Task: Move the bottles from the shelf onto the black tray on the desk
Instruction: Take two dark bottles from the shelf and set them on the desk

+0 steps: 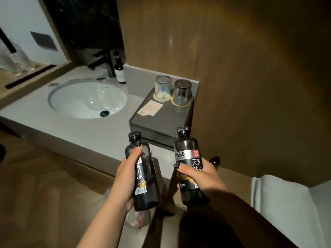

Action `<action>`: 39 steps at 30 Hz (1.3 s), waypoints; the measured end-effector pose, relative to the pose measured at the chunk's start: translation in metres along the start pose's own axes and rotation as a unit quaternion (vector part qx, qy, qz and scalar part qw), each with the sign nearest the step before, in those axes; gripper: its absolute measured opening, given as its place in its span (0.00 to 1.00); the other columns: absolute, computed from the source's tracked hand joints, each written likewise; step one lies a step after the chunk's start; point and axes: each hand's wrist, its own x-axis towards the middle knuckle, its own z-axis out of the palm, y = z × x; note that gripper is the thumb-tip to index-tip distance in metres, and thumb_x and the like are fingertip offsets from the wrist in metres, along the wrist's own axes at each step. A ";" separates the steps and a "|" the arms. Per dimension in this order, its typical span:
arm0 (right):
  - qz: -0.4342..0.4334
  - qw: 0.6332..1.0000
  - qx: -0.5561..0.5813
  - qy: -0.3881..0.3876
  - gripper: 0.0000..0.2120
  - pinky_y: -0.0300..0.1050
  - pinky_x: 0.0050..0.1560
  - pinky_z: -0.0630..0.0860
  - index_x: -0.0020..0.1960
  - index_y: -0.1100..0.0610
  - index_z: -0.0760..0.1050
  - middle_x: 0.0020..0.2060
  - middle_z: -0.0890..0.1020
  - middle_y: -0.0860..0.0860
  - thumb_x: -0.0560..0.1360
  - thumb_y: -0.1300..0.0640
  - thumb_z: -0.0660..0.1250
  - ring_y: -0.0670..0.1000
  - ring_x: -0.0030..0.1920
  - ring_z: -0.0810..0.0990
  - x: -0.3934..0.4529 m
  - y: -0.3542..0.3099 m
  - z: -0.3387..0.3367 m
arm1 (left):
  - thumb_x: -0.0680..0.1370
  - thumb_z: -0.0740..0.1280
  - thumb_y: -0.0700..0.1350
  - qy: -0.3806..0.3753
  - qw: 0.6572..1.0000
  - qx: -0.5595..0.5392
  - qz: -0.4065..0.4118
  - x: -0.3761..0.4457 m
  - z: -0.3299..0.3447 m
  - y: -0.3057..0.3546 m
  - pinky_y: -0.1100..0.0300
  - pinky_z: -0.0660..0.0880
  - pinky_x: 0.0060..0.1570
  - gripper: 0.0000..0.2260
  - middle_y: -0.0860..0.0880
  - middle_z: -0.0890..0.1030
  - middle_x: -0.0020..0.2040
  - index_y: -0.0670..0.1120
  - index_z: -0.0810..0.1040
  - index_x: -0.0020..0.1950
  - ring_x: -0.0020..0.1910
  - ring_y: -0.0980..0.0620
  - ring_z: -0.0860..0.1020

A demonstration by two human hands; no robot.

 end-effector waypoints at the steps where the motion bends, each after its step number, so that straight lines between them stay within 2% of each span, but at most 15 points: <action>1: -0.006 1.000 0.001 -0.007 0.11 0.49 0.45 0.80 0.49 0.52 0.77 0.41 0.83 0.54 0.68 0.57 0.74 0.53 0.42 0.83 -0.001 -0.001 0.021 | 0.66 0.70 0.59 0.003 1.000 -0.006 0.001 -0.003 -0.021 0.006 0.56 0.78 0.35 0.28 0.40 0.83 0.41 0.39 0.78 0.56 0.36 0.43 0.81; 3: -0.020 1.000 -0.004 -0.019 0.10 0.48 0.43 0.80 0.49 0.52 0.77 0.40 0.83 0.54 0.69 0.57 0.73 0.54 0.42 0.83 0.000 -0.003 0.064 | 0.68 0.69 0.58 0.011 1.000 -0.026 0.004 -0.008 -0.062 0.020 0.58 0.77 0.30 0.25 0.42 0.81 0.36 0.41 0.76 0.56 0.30 0.47 0.79; 5: -0.031 0.999 0.004 -0.031 0.09 0.49 0.44 0.80 0.48 0.53 0.77 0.40 0.82 0.55 0.69 0.58 0.73 0.55 0.41 0.82 0.002 -0.004 0.106 | 0.66 0.70 0.58 0.019 0.999 -0.026 0.004 -0.013 -0.099 0.035 0.58 0.77 0.30 0.27 0.43 0.80 0.36 0.41 0.75 0.56 0.29 0.47 0.79; 8: -0.027 0.999 0.004 -0.048 0.10 0.51 0.45 0.80 0.48 0.54 0.77 0.40 0.82 0.57 0.68 0.57 0.73 0.57 0.41 0.82 0.009 -0.010 0.163 | 0.67 0.71 0.58 0.043 0.998 -0.039 0.002 -0.020 -0.148 0.058 0.57 0.77 0.32 0.24 0.44 0.79 0.34 0.43 0.75 0.54 0.29 0.47 0.78; 11: -0.020 0.997 -0.001 -0.080 0.13 0.56 0.50 0.80 0.49 0.53 0.77 0.43 0.82 0.58 0.66 0.54 0.74 0.58 0.44 0.83 0.018 -0.020 0.210 | 0.63 0.72 0.59 0.063 0.996 -0.056 0.000 -0.024 -0.188 0.079 0.54 0.78 0.35 0.28 0.43 0.79 0.35 0.42 0.75 0.55 0.31 0.45 0.79; 14: -0.021 0.994 -0.008 -0.105 0.12 0.49 0.43 0.81 0.50 0.55 0.76 0.41 0.82 0.57 0.68 0.56 0.73 0.55 0.39 0.82 0.033 -0.030 0.249 | 0.68 0.71 0.58 0.099 0.992 -0.077 -0.001 -0.019 -0.227 0.096 0.52 0.78 0.40 0.28 0.42 0.80 0.37 0.40 0.75 0.60 0.34 0.43 0.79; 18: -0.013 0.991 -0.006 -0.131 0.10 0.49 0.41 0.80 0.49 0.55 0.76 0.37 0.80 0.55 0.69 0.59 0.72 0.54 0.36 0.81 0.060 -0.040 0.299 | 0.70 0.70 0.59 0.148 0.987 -0.068 0.001 -0.004 -0.271 0.117 0.49 0.79 0.44 0.27 0.39 0.81 0.43 0.41 0.76 0.60 0.41 0.40 0.81; 21: -0.017 0.987 -0.007 -0.160 0.08 0.47 0.39 0.79 0.46 0.55 0.77 0.33 0.80 0.52 0.68 0.59 0.72 0.54 0.36 0.80 0.084 -0.047 0.334 | 0.72 0.68 0.58 0.164 0.984 -0.058 0.020 0.010 -0.297 0.134 0.49 0.80 0.39 0.26 0.38 0.80 0.45 0.40 0.76 0.61 0.39 0.41 0.81; 23: -0.023 0.985 -0.021 -0.172 0.10 0.50 0.41 0.78 0.46 0.55 0.77 0.35 0.80 0.53 0.66 0.56 0.73 0.55 0.37 0.80 0.102 -0.055 0.359 | 0.74 0.65 0.59 0.154 0.987 -0.039 0.032 0.020 -0.313 0.150 0.55 0.79 0.31 0.25 0.39 0.80 0.42 0.39 0.76 0.59 0.33 0.45 0.81; 25: -0.028 0.983 -0.043 -0.175 0.14 0.53 0.43 0.79 0.47 0.54 0.77 0.38 0.81 0.55 0.63 0.52 0.72 0.57 0.39 0.80 0.126 -0.064 0.387 | 0.75 0.63 0.59 0.143 0.988 -0.015 0.050 0.032 -0.331 0.170 0.58 0.78 0.29 0.25 0.42 0.81 0.38 0.38 0.76 0.57 0.31 0.48 0.81; 29: -0.045 0.978 -0.066 -0.193 0.16 0.59 0.49 0.79 0.48 0.53 0.77 0.42 0.82 0.57 0.63 0.49 0.72 0.59 0.42 0.82 0.172 -0.090 0.442 | 0.75 0.62 0.59 0.160 0.985 0.002 0.068 0.067 -0.367 0.214 0.55 0.80 0.38 0.25 0.39 0.82 0.44 0.38 0.76 0.58 0.38 0.45 0.82; 31: -0.050 0.976 -0.063 -0.203 0.13 0.58 0.48 0.79 0.48 0.54 0.78 0.40 0.82 0.56 0.66 0.51 0.72 0.58 0.41 0.81 0.195 -0.106 0.470 | 0.74 0.63 0.60 0.172 0.983 -0.001 0.061 0.087 -0.388 0.237 0.52 0.79 0.43 0.26 0.35 0.81 0.50 0.40 0.76 0.59 0.42 0.42 0.82; 33: -0.051 0.976 -0.055 -0.206 0.10 0.57 0.47 0.79 0.45 0.54 0.78 0.37 0.82 0.54 0.67 0.52 0.73 0.56 0.40 0.81 0.216 -0.122 0.499 | 0.73 0.64 0.62 0.179 0.982 -0.004 0.053 0.105 -0.410 0.259 0.51 0.80 0.43 0.27 0.34 0.81 0.54 0.41 0.75 0.60 0.45 0.40 0.82; 35: -0.051 0.975 -0.064 -0.205 0.13 0.57 0.48 0.79 0.46 0.54 0.79 0.37 0.82 0.55 0.64 0.50 0.73 0.56 0.40 0.81 0.233 -0.137 0.527 | 0.71 0.65 0.64 0.187 0.981 -0.014 0.047 0.119 -0.433 0.277 0.52 0.80 0.41 0.29 0.35 0.81 0.54 0.43 0.74 0.61 0.47 0.39 0.82; 39: -0.056 0.973 -0.062 -0.217 0.11 0.55 0.49 0.80 0.50 0.53 0.77 0.41 0.82 0.56 0.70 0.54 0.72 0.57 0.41 0.81 0.262 -0.161 0.579 | 0.70 0.65 0.65 0.178 0.983 -0.020 0.046 0.146 -0.476 0.315 0.50 0.78 0.43 0.30 0.39 0.82 0.52 0.46 0.73 0.62 0.47 0.40 0.83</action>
